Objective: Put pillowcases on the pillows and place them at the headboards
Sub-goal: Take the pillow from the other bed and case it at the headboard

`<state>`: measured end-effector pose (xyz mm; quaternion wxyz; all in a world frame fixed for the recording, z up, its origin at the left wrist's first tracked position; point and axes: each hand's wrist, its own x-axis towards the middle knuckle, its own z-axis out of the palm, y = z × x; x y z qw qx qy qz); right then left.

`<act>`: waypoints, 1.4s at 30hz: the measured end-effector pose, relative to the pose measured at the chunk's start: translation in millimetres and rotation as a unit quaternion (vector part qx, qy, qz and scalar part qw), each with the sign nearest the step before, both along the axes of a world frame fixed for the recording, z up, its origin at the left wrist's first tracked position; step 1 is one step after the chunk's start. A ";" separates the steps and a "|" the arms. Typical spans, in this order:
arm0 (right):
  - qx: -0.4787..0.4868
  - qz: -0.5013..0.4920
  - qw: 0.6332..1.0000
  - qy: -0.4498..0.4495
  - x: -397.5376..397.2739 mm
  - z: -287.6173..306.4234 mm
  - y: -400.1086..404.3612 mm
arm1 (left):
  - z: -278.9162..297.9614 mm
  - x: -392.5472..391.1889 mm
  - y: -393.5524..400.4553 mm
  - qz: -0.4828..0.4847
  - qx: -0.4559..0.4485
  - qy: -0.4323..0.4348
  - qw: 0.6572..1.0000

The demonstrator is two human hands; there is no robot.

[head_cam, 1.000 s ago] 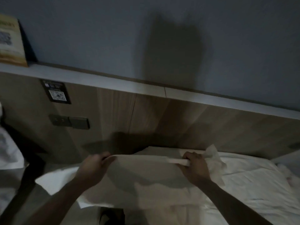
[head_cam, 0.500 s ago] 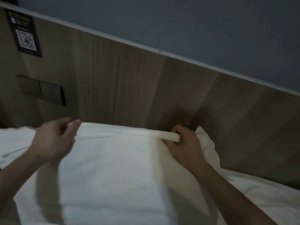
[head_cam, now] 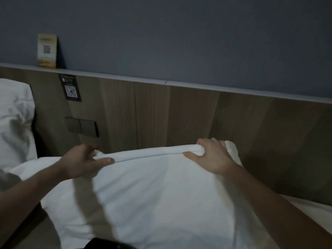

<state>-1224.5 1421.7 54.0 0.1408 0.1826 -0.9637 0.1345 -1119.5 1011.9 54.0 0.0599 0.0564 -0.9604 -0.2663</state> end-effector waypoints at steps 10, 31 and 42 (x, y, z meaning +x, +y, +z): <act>-0.086 0.020 0.994 -0.063 -22.0 55.6 84.2 | 48.5 -51.8 39.3 0.002 0.000 0.139 0.990; -0.177 -0.076 0.979 0.062 -47.6 134.2 179.5 | 118.5 -163.0 127.9 -0.086 0.058 0.212 0.972; -0.184 -0.136 0.970 0.081 -75.8 135.4 207.5 | 112.5 -216.6 163.2 -0.099 0.068 0.171 0.978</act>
